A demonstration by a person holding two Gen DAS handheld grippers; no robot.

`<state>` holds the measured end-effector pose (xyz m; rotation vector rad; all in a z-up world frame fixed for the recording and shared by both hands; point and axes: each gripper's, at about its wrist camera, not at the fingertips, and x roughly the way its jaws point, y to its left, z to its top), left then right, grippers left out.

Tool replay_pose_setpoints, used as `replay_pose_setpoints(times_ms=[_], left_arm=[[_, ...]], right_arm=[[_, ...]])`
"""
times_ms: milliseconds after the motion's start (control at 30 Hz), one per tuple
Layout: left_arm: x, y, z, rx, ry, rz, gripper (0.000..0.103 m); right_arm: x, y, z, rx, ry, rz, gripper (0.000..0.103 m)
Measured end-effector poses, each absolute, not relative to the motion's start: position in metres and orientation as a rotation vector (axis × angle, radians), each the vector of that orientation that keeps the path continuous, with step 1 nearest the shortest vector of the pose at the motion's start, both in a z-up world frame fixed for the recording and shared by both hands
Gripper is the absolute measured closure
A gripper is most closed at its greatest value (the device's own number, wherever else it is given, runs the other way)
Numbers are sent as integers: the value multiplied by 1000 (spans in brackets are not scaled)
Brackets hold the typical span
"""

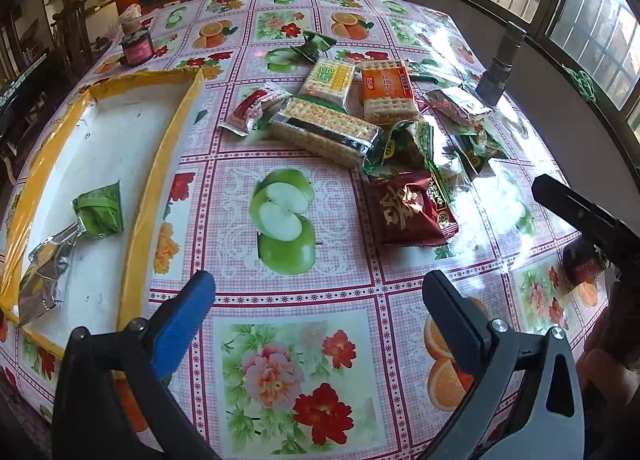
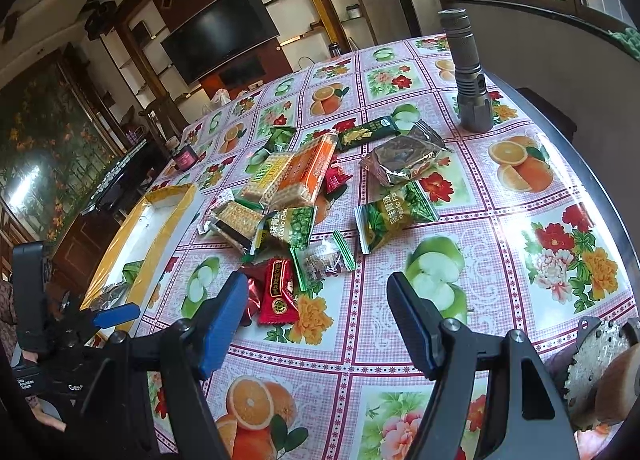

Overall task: Organize snacks
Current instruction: 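Move both tools over the snack pile beside the tray, then grasp the dark red snack bag with the left tool while the right tool grasps a green packet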

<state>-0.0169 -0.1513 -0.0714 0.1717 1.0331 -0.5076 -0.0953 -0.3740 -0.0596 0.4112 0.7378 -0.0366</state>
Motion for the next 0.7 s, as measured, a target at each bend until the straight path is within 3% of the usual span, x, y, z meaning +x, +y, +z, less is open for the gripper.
replay_pose_setpoints(times_ms=[700], left_arm=[[-14,-155,-84,180,1072,-539,0]], right_arm=[[-92,-379,-74,416,770,-41,31]])
